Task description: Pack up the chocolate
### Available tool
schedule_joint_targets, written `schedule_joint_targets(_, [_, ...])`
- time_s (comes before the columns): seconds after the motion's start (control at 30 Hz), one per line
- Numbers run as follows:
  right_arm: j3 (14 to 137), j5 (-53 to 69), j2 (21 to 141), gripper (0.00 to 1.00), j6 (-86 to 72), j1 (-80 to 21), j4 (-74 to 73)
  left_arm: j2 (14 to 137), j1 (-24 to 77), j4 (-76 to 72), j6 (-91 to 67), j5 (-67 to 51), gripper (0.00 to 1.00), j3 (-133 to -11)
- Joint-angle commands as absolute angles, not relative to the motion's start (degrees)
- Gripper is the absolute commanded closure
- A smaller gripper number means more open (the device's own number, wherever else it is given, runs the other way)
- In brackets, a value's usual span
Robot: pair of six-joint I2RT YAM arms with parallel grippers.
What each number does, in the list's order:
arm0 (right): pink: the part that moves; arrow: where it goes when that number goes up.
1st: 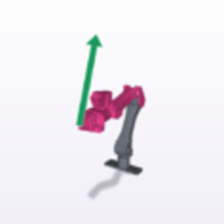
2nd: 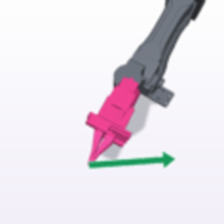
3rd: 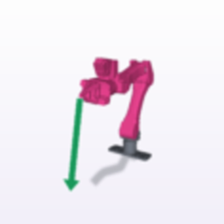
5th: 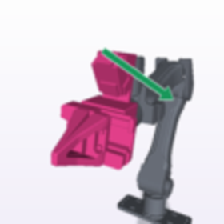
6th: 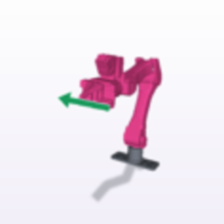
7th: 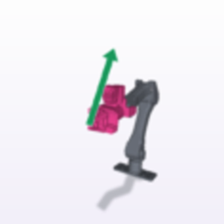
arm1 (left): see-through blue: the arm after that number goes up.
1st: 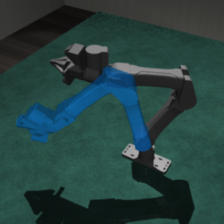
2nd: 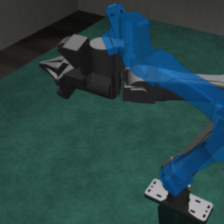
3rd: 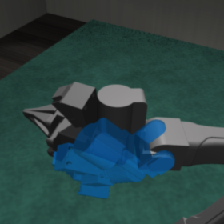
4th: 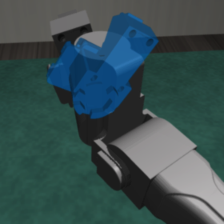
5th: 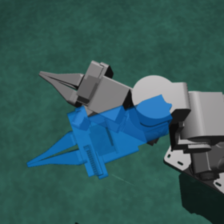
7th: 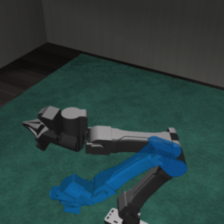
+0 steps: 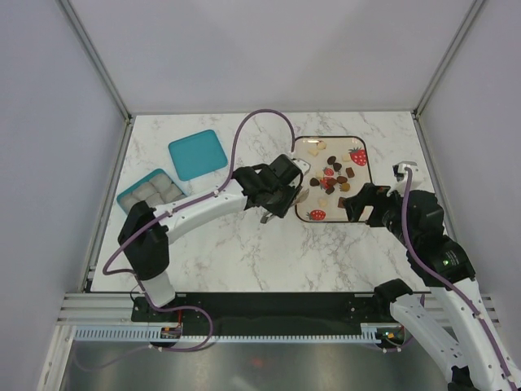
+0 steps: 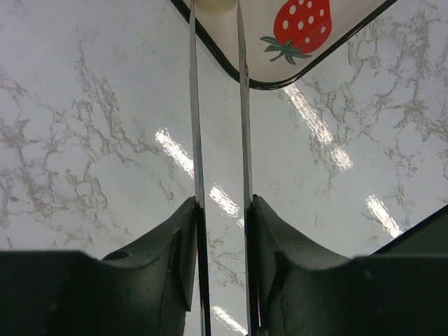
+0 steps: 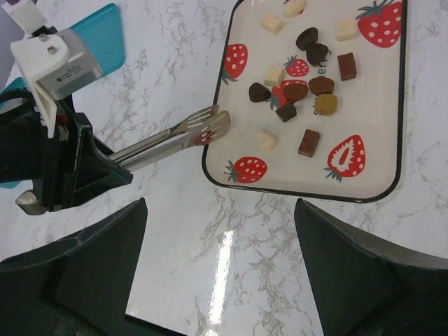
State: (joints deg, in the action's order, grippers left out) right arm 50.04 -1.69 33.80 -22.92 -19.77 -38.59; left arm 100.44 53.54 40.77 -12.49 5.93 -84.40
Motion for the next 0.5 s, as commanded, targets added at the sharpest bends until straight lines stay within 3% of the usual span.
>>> schedule_joint_targets(0.0, [49.84, 2.45, 33.22, 0.06, -24.34, -19.95, -36.48, 95.19, 53.88, 43.32, -15.55, 9.92, 0.62, -87.89])
schedule_joint_targets(0.3, [49.04, 7.64, 33.05, 0.06, -24.78, -19.95, -35.51, 87.29, 50.9, 51.58, -21.7, 15.73, 0.63, -85.52])
schedule_joint_targets(0.47, [47.29, 10.37, 32.78, 0.06, -26.37, -21.09, -33.84, 79.56, 42.2, 53.7, -26.8, 12.66, 0.65, -77.8])
